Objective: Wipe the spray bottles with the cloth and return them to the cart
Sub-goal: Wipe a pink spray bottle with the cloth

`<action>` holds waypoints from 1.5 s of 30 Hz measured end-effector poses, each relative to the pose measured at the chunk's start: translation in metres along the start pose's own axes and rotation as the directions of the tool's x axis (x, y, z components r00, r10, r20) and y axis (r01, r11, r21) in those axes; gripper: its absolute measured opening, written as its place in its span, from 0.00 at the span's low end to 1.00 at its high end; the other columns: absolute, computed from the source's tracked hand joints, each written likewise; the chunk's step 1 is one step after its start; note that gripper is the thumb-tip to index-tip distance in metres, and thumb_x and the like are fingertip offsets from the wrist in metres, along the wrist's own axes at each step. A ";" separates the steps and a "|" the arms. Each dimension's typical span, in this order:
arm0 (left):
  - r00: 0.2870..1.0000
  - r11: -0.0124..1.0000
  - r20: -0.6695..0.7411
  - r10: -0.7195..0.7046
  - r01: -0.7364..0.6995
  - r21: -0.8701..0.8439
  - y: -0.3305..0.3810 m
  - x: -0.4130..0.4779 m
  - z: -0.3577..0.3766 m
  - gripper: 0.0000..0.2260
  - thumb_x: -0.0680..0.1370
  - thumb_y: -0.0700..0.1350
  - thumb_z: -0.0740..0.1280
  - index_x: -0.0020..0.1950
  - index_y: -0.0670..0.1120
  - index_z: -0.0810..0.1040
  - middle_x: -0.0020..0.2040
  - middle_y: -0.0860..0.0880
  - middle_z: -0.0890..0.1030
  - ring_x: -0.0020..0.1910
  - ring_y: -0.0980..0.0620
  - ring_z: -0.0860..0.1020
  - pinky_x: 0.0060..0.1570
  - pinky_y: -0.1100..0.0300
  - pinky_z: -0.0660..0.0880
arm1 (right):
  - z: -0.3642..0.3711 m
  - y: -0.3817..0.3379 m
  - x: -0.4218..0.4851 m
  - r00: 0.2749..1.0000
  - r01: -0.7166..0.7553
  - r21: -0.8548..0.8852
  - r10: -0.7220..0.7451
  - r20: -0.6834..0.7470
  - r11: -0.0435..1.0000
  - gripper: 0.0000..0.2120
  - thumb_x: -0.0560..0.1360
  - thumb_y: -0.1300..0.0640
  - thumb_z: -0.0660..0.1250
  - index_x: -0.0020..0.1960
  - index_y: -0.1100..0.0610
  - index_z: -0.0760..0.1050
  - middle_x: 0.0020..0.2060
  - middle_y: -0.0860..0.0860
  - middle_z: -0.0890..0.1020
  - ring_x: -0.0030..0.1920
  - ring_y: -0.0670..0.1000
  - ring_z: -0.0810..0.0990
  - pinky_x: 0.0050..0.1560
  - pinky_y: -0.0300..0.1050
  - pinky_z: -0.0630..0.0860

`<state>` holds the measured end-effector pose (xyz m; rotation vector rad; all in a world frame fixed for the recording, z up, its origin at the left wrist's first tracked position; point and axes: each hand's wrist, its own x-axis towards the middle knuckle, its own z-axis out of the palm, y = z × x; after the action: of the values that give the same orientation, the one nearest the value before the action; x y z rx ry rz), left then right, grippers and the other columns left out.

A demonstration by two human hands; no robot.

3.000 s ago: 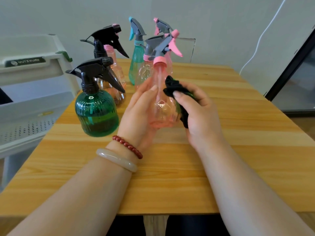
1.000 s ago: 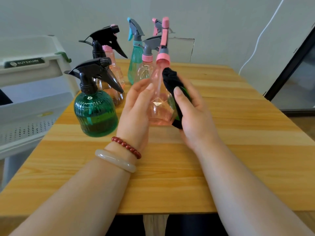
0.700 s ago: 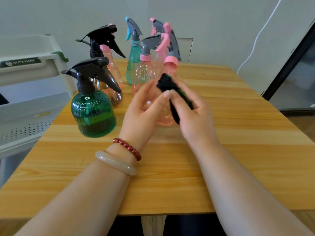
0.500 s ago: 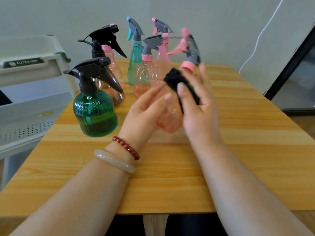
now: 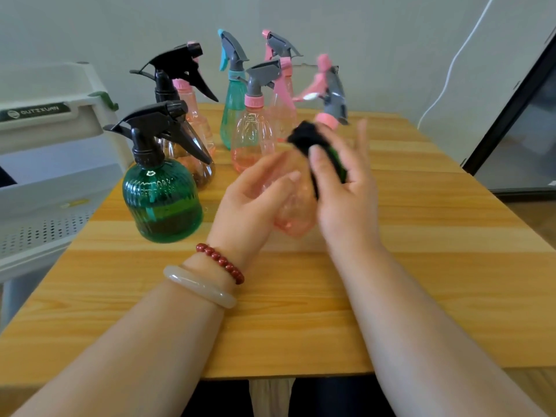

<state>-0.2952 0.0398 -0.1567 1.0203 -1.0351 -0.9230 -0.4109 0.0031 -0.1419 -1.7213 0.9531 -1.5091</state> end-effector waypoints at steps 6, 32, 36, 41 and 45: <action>0.993 0.991 0.069 -0.098 0.104 -0.087 -0.001 -0.003 0.006 0.21 0.72 0.50 0.72 0.65 0.51 0.78 0.53 0.47 0.84 0.47 0.48 0.84 0.43 0.46 0.82 | -0.004 0.010 0.005 0.982 -0.022 0.132 0.046 -0.183 0.991 0.13 0.78 0.45 0.63 0.60 0.32 0.74 0.71 0.47 0.72 0.74 0.47 0.66 0.74 0.52 0.64; 0.989 0.998 0.132 -0.068 0.070 -0.012 0.003 -0.007 0.005 0.23 0.69 0.54 0.71 0.63 0.53 0.79 0.60 0.47 0.82 0.58 0.47 0.81 0.56 0.42 0.79 | -0.007 0.018 0.010 0.979 -0.015 0.219 0.058 -0.195 0.976 0.14 0.72 0.37 0.67 0.58 0.27 0.75 0.74 0.50 0.68 0.75 0.51 0.65 0.73 0.59 0.65; 0.997 0.998 0.063 -0.054 0.056 -0.031 0.002 -0.005 0.008 0.25 0.67 0.56 0.72 0.63 0.52 0.79 0.63 0.47 0.81 0.62 0.47 0.79 0.61 0.38 0.75 | -0.003 0.018 0.009 0.989 -0.032 0.249 0.066 -0.132 0.968 0.18 0.73 0.38 0.66 0.63 0.30 0.73 0.70 0.53 0.73 0.71 0.57 0.70 0.73 0.61 0.62; 0.995 0.987 -0.091 -0.030 0.016 -0.157 0.007 -0.001 -0.002 0.18 0.78 0.49 0.66 0.68 0.49 0.76 0.61 0.45 0.81 0.60 0.42 0.80 0.57 0.32 0.75 | 0.009 0.011 -0.004 0.972 0.044 0.148 -0.076 0.224 0.988 0.17 0.78 0.52 0.64 0.61 0.33 0.72 0.73 0.43 0.67 0.75 0.41 0.62 0.76 0.46 0.60; 0.998 0.994 0.016 -0.062 0.063 -0.093 0.007 -0.005 0.001 0.19 0.73 0.50 0.67 0.64 0.52 0.78 0.58 0.46 0.83 0.55 0.43 0.82 0.48 0.44 0.81 | 0.006 0.013 0.005 0.998 -0.043 0.234 0.053 -0.033 0.971 0.14 0.77 0.46 0.63 0.61 0.36 0.76 0.67 0.50 0.77 0.69 0.50 0.74 0.71 0.57 0.68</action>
<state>-0.2965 0.0465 -0.1511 0.9745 -0.9660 -1.0212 -0.4060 -0.0080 -0.1508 -1.4973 0.7959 -1.5608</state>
